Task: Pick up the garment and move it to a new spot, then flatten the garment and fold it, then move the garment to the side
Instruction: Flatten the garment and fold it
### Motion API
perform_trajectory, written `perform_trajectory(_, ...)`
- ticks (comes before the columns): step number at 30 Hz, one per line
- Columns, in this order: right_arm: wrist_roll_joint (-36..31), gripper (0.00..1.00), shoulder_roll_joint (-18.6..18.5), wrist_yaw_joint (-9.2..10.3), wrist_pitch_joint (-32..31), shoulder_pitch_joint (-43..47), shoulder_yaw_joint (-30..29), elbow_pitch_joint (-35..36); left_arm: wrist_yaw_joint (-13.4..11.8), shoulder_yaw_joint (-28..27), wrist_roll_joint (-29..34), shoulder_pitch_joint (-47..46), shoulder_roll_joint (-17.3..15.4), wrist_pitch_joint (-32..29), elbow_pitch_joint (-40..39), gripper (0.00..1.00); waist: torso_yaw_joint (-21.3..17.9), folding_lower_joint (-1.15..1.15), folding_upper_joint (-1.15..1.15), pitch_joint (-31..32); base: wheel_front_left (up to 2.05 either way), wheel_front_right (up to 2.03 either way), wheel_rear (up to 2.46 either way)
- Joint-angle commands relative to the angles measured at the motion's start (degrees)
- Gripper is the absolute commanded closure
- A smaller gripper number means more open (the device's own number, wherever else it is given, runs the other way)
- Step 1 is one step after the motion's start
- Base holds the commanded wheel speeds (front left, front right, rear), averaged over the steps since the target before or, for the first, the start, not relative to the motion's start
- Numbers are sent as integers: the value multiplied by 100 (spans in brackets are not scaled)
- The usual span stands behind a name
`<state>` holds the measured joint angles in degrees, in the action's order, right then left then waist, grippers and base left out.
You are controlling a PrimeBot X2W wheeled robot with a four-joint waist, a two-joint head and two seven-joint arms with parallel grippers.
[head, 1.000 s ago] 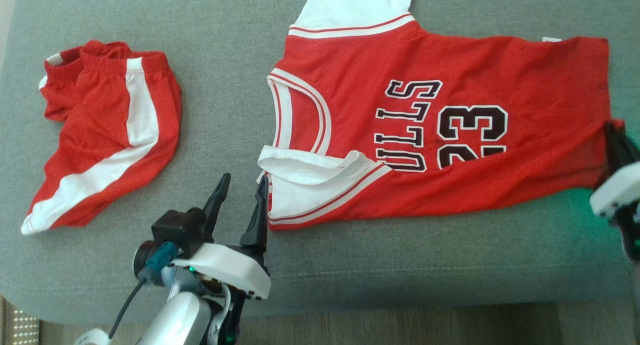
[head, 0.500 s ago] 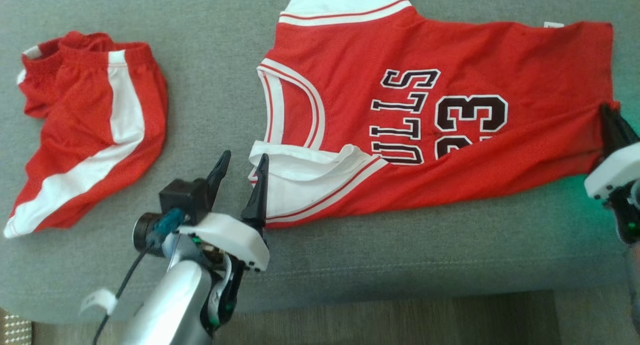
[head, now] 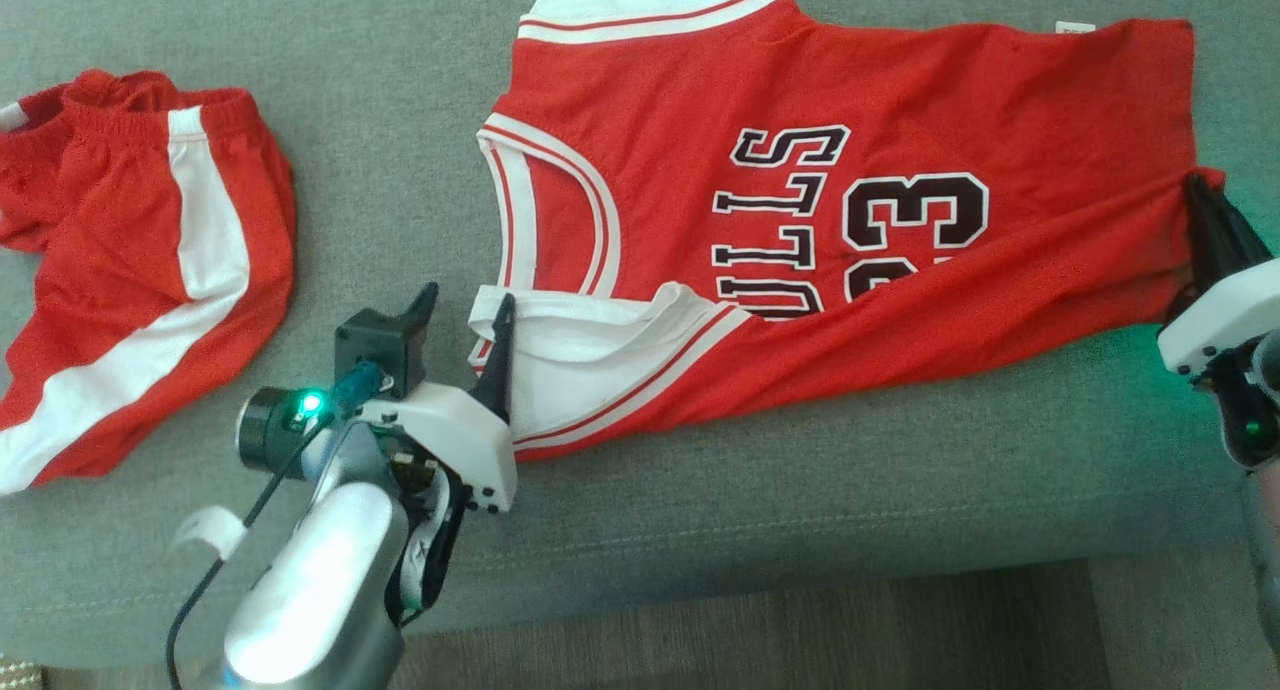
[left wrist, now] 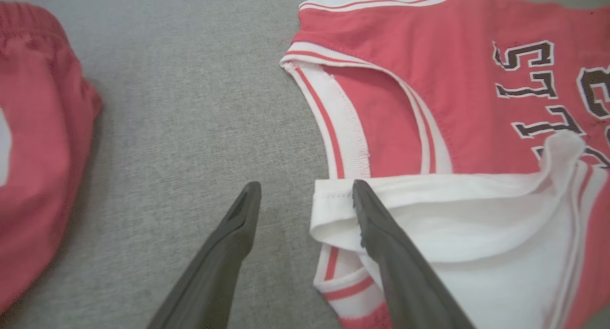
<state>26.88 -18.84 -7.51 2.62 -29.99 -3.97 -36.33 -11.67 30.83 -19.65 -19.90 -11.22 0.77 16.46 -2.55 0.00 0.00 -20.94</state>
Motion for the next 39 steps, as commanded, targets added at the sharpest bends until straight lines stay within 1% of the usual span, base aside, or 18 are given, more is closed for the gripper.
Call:
perform_trajectory(1,58,100,-191,2,80,-98,76,126,-45,-154,14,52,-124,-76,-289,0,-6,0,0,16,0,0,0)
perform_trajectory(4,109,100,-207,2,125,-99,94,103,39,-110,-138,213,-127,-241,-472,0,-13,0,0,32,0,0,0)
perform_trajectory(5,122,100,-209,2,133,-105,108,96,71,-118,-202,250,-131,-276,-517,39,-20,0,0,32,0,0,0)
perform_trajectory(6,134,100,-210,2,139,-113,123,90,85,-126,-236,269,-143,-296,-552,65,-29,0,0,29,0,0,0)
perform_trajectory(7,147,100,-214,2,144,-123,136,86,120,-124,-269,271,-152,-304,-574,100,-35,0,0,23,0,0,0)
perform_trajectory(11,200,100,-256,2,160,-158,199,103,180,-153,-337,221,-158,-240,-635,100,-54,0,0,-2,0,0,0)
perform_trajectory(19,272,100,-346,2,178,-124,278,140,126,-235,-296,177,-253,-28,-699,100,-85,0,0,95,0,0,0)
perform_trajectory(26,332,100,-373,2,135,-48,345,238,-8,-278,-343,294,-385,-292,-790,100,-129,0,0,213,0,0,0)
perform_trajectory(27,345,100,-369,2,131,-42,355,255,-21,-279,-338,292,-402,-316,-776,67,-138,0,0,215,0,0,0)
perform_trajectory(28,359,100,-365,2,128,-34,365,270,-33,-272,-321,280,-414,-326,-768,31,-145,0,0,215,0,0,0)
perform_trajectory(29,380,100,-358,2,124,-24,378,287,-45,-257,-294,257,-421,-332,-761,0,-150,0,0,212,0,0,0)
perform_trajectory(39,526,100,-363,2,124,24,495,391,-218,39,215,-125,-499,-443,-538,0,-218,0,0,161,0,0,0)
